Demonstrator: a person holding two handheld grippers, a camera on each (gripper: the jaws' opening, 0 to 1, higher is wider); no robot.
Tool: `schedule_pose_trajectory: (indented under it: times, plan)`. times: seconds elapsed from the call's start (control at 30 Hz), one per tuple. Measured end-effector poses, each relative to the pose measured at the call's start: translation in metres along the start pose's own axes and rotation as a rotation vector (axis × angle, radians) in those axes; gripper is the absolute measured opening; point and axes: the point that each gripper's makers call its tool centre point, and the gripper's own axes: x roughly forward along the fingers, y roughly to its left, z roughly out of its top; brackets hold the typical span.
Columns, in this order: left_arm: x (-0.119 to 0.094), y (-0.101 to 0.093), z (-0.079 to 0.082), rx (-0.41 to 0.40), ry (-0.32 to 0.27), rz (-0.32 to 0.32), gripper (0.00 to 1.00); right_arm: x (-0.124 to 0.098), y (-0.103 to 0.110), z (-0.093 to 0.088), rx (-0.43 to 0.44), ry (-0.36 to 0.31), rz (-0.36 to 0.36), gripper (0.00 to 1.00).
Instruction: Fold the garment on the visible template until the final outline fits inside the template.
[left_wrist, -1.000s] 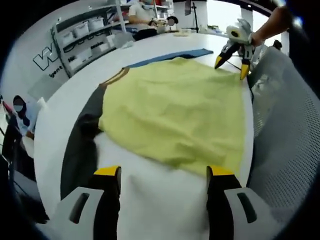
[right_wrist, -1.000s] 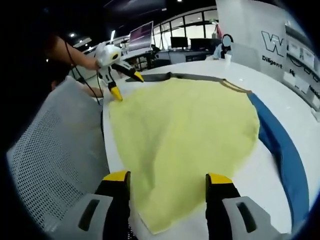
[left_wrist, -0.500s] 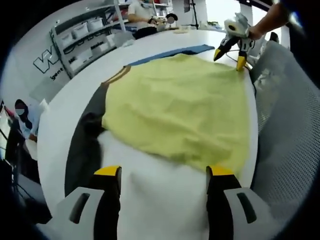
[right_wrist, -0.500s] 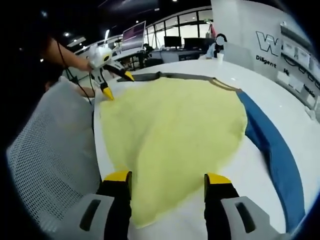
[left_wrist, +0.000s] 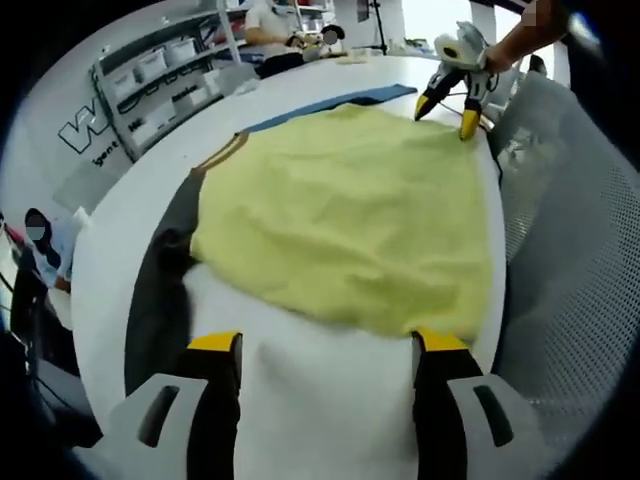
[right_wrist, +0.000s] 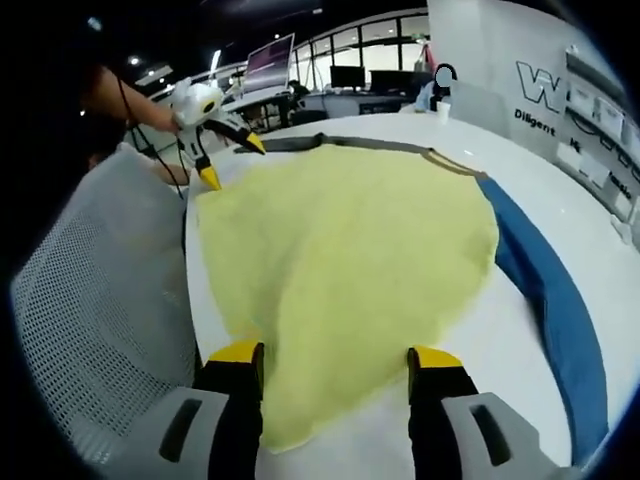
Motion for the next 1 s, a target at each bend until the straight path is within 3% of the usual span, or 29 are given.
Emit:
schedule_pose_trajectory:
  times: [0.4,0.53,0.73,1.0]
  plan:
    - [-0.004,0.002,-0.001,0.037,0.022,0.002,0.75,0.000,0.010,0.001,-0.001,0.002,0.022,0.57]
    - [-0.008,-0.009,0.006,-0.010,-0.017,-0.043,0.73,0.001,0.013,0.004,-0.009,-0.005,0.027,0.56]
    - [-0.010,-0.036,0.006,0.011,-0.031,-0.144,0.65,0.002,0.014,0.007,-0.007,-0.011,0.028,0.56]
    - [-0.013,-0.056,0.006,0.041,-0.030,-0.210,0.49,0.003,0.012,0.007,-0.003,-0.014,0.028,0.56]
